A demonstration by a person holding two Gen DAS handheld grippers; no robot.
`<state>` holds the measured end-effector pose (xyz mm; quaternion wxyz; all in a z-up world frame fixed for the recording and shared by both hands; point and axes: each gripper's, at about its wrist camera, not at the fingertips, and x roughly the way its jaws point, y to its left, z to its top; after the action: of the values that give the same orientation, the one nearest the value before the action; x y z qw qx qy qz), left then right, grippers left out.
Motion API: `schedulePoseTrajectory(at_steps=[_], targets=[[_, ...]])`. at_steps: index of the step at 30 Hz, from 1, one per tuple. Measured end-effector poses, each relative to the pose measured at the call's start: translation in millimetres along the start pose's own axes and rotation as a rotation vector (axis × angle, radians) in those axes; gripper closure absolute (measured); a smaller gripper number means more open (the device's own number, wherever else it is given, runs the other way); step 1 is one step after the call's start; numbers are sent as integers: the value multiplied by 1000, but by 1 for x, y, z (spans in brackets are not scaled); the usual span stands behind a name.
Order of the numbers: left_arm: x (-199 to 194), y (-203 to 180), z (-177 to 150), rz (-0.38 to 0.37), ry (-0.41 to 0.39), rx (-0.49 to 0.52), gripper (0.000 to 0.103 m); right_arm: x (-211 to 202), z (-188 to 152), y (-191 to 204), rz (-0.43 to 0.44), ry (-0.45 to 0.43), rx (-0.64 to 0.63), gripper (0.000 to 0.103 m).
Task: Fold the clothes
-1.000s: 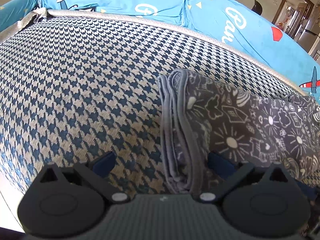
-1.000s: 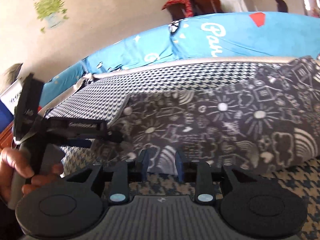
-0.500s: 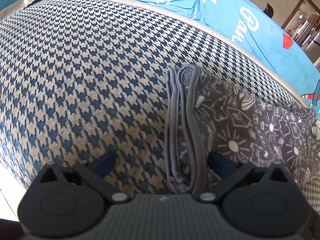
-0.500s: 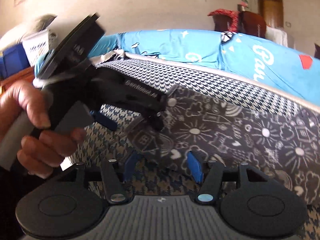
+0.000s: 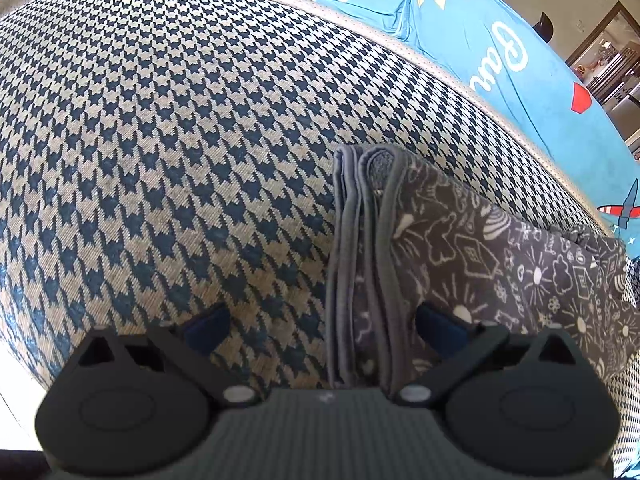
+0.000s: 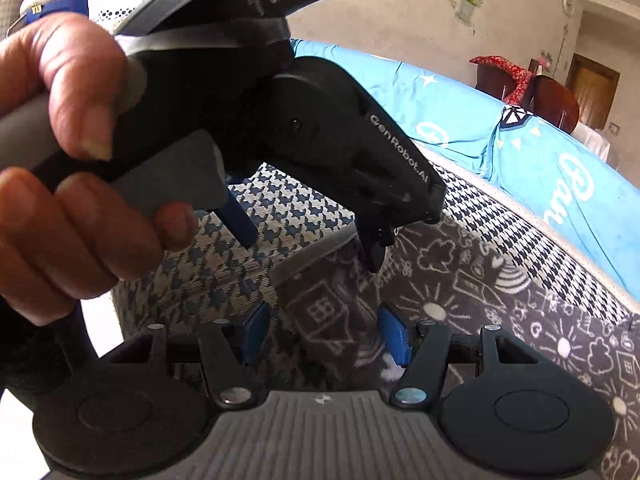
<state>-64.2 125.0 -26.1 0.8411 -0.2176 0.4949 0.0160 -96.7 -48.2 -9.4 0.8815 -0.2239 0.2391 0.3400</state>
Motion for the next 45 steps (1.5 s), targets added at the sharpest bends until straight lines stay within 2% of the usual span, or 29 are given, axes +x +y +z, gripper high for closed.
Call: schedulePoseTrajectory(at_steps=[6,9,11,16,18,21,24,28,30,32,40,43,45], targets=[[8,-8,7,-12,19,16,0,14,-1,-1,-37,-4,-27,44],[17,-15,11,-26,30,14,0,16,-2,-3,-48,-17,-27,58],[23,-20,15,-43,38,10,0,12,0,-8,-35,-36,1,72],[39,-31,29,-128,82,-1,0,1,4,-20,-39,-85,53,79],[46,-35,35,-154,98,3,0,-1,6,-25,-29,-93,75,79],[60,-43,47,-232,131,-7,0,-3,7,-28,-22,-98,96,79],[71,-53,51,-240,144,19,2,2,7,-28,-17,-93,89,79],[82,-65,59,-230,145,39,32,4,2,-20,-39,-75,42,78],[85,-66,59,-216,142,31,41,9,-1,-16,-43,-58,26,75],[83,-65,56,-213,139,37,48,12,-6,-11,-46,-40,18,67],[75,-56,54,-228,143,35,50,25,-13,-7,-70,-32,-26,50],[73,-50,54,-221,140,36,50,29,-16,-5,-86,-41,-61,50],[73,-49,54,-216,136,45,46,31,-18,-5,-98,-44,-79,51]])
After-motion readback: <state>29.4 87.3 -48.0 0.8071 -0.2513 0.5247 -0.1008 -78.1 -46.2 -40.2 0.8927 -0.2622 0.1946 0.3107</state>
